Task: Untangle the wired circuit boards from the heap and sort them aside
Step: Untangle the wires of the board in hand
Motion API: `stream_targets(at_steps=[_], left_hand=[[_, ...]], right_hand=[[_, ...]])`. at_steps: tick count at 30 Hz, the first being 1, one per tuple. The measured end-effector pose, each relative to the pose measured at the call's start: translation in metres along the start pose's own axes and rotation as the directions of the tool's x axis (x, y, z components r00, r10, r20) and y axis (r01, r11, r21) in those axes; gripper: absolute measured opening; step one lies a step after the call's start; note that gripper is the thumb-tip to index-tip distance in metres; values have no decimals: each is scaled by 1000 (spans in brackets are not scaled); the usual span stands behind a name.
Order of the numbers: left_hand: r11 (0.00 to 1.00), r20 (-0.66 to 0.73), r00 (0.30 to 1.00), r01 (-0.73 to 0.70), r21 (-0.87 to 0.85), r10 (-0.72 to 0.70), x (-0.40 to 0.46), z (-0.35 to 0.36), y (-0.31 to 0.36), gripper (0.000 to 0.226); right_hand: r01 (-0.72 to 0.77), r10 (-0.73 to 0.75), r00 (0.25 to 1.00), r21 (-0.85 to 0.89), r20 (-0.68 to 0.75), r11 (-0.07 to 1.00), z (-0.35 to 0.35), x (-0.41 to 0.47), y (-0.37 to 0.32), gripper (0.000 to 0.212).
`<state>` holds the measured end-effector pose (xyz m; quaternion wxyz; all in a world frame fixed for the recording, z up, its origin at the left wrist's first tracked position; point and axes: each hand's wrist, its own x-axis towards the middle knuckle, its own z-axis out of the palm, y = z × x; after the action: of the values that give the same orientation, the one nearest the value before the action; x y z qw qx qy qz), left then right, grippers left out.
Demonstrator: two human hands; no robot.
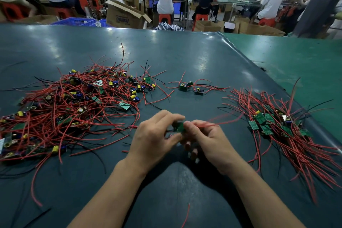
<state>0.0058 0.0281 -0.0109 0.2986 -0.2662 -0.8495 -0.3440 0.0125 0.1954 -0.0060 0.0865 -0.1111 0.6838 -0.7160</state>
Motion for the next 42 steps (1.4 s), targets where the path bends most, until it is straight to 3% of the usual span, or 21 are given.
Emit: stream_targets(at_steps=[4,7,11,13,15,16,18,20,23,27,33,38,42], left_hand=[[999,53,999,11,-48,-8,1,-4,-2,42],[999,-13,999,49,-12,-49,2,-11,-7,26],[977,-176,970,186,102,-166,2,-19,-21,18],[952,-273,933,277,130,-234,2,-21,-26,16],[916,-343,892,366,163,-295,1,-23,-30,12],[890,-353,876,413,191,-330,1,-22,-32,12],[819,-322,846,511,261,-425,-1,-20,-36,14],[696,-294,780,626,351,-553,-3,-19,-41,24],[545,-307,681,723,424,-664,-6,-22,-46,42],[438,-261,636,721,537,-726,-8,-28,-55,40],[458,-270,609,763,456,-746,-3,-44,-68,26],[527,-226,669,713,462,-707,-4,-37,-66,28],[529,-402,562,824,203,-723,1,-39,-70,41]], right_hand=[[52,-58,997,-123,-46,991,1,-1,0,25],[112,-140,953,-118,-267,987,-2,3,1,31],[192,-174,800,-30,-575,981,-16,8,-3,35],[277,-184,669,12,-720,961,-20,10,-5,38],[376,-115,538,116,-835,920,-30,9,-12,37],[398,-34,508,199,-861,896,-35,8,-14,36],[356,170,531,400,-830,845,-43,9,-13,44],[268,265,586,492,-766,829,-44,9,-10,47],[170,197,683,416,-704,893,-35,12,-7,35],[138,80,733,263,-675,955,-27,14,-2,33],[122,49,767,220,-640,968,-26,13,1,37],[111,55,780,225,-623,968,-25,13,0,38],[94,51,797,207,-602,974,-22,11,-2,38]])
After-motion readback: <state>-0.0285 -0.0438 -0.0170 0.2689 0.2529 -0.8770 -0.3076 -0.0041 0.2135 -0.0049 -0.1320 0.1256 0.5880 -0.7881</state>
